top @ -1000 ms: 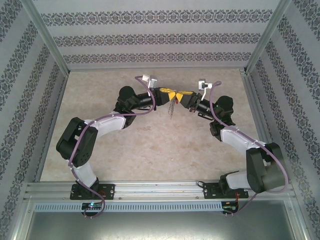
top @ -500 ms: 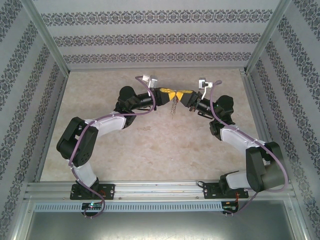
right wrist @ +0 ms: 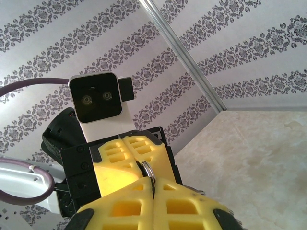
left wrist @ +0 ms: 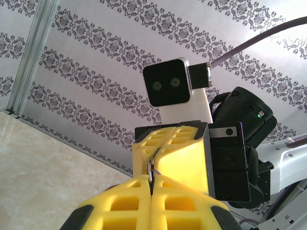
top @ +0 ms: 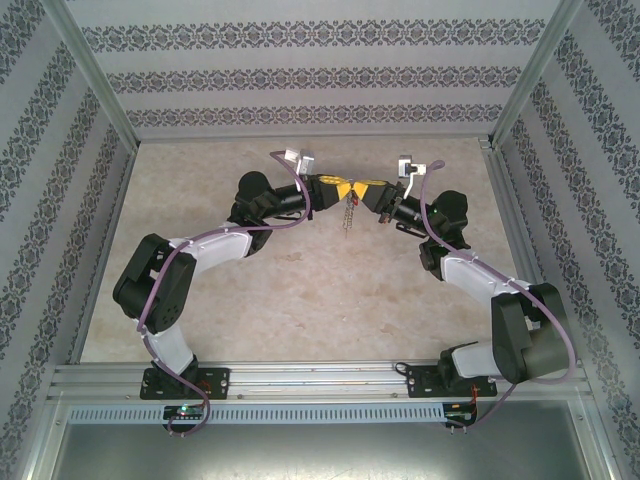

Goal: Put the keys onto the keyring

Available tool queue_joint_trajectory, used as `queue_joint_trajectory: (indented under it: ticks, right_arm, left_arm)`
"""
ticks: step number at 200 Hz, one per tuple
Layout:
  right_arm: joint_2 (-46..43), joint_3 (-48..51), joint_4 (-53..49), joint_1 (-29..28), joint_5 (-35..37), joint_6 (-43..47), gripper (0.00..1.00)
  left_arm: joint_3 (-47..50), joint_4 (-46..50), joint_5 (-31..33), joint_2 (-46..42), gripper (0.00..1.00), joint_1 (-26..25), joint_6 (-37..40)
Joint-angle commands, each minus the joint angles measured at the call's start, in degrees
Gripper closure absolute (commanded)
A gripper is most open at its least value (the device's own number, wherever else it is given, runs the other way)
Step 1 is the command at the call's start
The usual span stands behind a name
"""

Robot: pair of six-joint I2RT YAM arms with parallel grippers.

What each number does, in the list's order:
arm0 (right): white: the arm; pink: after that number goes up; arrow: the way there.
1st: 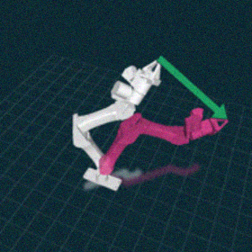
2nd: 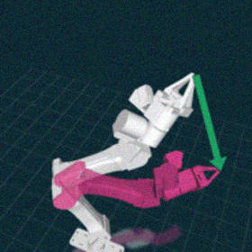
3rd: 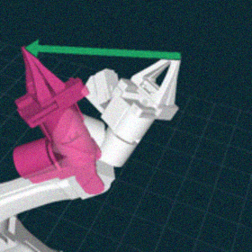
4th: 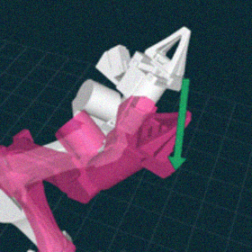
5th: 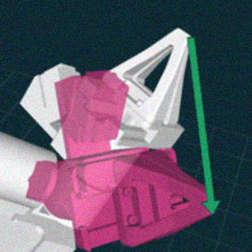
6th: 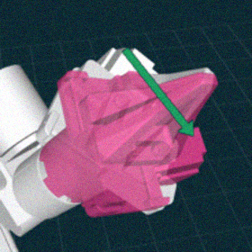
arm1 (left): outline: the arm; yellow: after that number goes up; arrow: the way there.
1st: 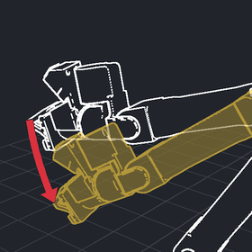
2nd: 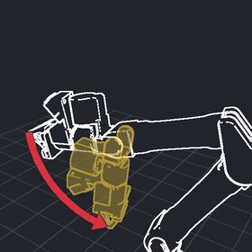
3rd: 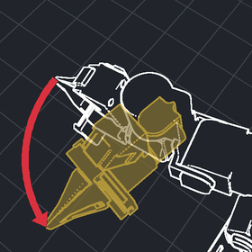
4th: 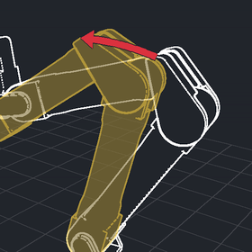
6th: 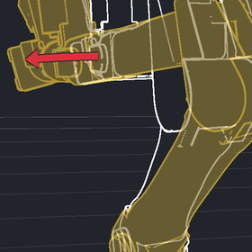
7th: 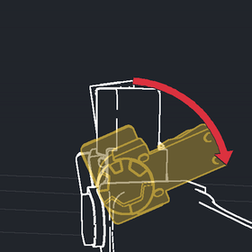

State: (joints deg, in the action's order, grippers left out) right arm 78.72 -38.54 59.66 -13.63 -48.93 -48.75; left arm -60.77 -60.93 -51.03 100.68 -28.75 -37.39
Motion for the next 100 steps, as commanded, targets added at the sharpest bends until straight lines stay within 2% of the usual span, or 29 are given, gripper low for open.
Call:
queue_joint_trajectory:
  ticks: [1,6,11,47,89,100]
  right_arm:
    - [0.0,0.2,2.7,0.3,-1.0,0.0,0.76]
    - [0.0,0.4,2.6,0.3,-0.9,0.0,0.71]
    - [0.0,0.5,2.7,0.5,-0.9,0.0,0.69]
    - [-0.4,2.0,2.9,0.9,-0.9,-0.1,0.72]
    - [-0.6,3.1,3.3,1.1,-1.1,-0.1,0.93]
    - [-0.7,3.2,3.3,1.1,-1.3,-0.2,0.95]
  left_arm:
    - [-1.7,-4.1,-0.5,0.2,1.00,0.4,0.0]
    - [-1.7,-4.1,-0.4,0.2,1.00,0.4,0.0]
    - [-1.8,-4.1,-0.3,0.2,1.00,0.3,0.1]
    - [-1.9,-4.1,-0.3,0.2,1.00,0.5,0.0]
    - [-2.2,-4.1,-0.2,0.3,1.00,0.5,-0.1]
    - [-2.2,-4.1,-0.3,0.4,1.00,0.5,-0.1]
